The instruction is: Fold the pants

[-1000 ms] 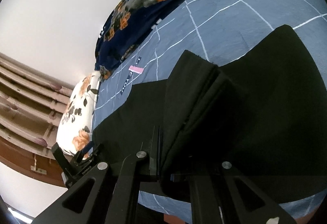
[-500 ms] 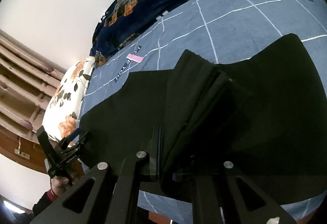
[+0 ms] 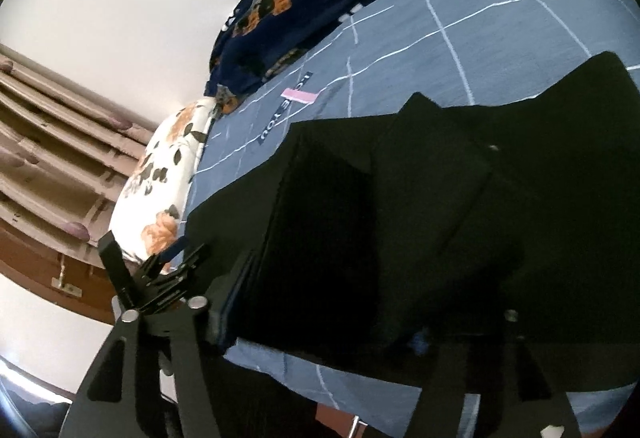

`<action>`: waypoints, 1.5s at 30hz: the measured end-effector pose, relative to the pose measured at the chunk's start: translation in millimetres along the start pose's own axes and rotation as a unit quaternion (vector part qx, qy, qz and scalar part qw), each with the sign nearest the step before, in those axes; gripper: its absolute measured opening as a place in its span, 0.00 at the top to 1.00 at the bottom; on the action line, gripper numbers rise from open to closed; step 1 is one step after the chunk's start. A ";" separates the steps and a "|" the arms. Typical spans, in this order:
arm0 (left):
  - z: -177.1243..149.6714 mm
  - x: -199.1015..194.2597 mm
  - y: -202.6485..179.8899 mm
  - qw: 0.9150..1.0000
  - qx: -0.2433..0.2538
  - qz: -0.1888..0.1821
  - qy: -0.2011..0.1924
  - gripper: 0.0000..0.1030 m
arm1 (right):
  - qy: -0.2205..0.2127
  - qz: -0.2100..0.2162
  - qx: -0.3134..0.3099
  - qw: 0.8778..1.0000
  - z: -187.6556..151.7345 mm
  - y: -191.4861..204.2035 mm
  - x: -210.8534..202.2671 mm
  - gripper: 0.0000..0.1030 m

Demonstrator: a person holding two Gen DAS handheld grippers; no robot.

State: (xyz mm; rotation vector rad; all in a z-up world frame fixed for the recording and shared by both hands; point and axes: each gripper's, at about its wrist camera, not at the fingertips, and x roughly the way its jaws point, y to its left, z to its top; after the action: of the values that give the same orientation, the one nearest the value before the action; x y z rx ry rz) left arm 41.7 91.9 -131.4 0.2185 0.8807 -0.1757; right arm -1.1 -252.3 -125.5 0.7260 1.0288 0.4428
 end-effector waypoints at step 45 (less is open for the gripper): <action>48.5 -10.3 -213.5 0.959 0.134 -0.247 -0.050 0.18 | -0.036 -0.037 0.078 0.996 62.2 -132.6 -73.8 0.86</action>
State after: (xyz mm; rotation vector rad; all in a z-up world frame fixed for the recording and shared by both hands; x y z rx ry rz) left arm 19.7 -125.9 -118.4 0.2355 0.7962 -0.7684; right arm 20.3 -411.9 -156.7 0.8336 1.0261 0.2728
